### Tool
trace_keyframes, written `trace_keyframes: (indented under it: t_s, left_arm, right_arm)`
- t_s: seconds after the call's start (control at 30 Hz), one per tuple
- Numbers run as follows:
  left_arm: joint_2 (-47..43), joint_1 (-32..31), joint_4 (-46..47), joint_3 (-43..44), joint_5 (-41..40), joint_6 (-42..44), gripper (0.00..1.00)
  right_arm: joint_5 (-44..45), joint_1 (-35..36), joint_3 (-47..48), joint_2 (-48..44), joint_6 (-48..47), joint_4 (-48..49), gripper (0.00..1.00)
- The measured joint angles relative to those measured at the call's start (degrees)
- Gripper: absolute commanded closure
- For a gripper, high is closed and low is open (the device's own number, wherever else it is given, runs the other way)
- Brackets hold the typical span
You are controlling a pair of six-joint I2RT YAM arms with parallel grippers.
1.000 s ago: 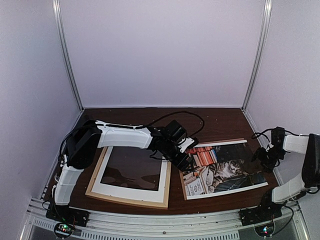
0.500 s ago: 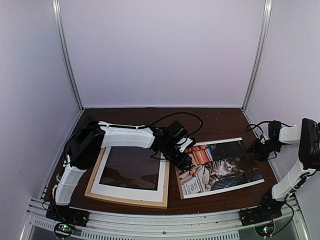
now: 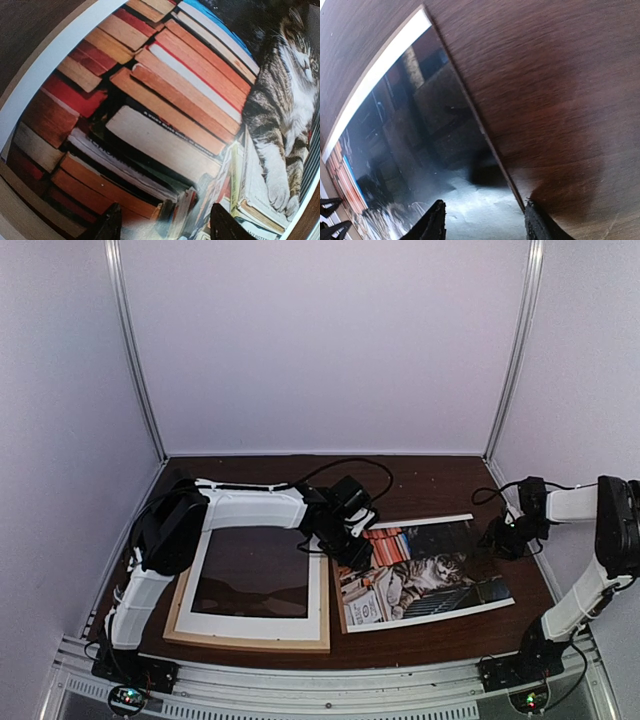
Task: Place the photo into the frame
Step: Rotate the photo at the center of the board.
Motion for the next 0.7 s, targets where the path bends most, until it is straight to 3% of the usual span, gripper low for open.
trace_keyframes:
  t_s: [0.1, 0.23, 0.7]
  left_arm:
    - [0.02, 0.15, -0.44, 0.20, -0.04, -0.50, 0.39]
    - [0.04, 0.15, -0.74, 0.35, -0.52, -0.79, 0.40]
    - [0.11, 0.17, -0.94, 0.35, -0.76, -0.94, 0.42]
  right_arm:
    - [0.87, 0.92, 0.00, -0.59, -0.09, -1.09, 0.34]
    - [2.32, 1.66, 0.04, -1.33, -0.46, -2.97, 0.32]
    - [0.70, 1.70, 0.74, -0.17, -1.97, -2.10, 0.43]
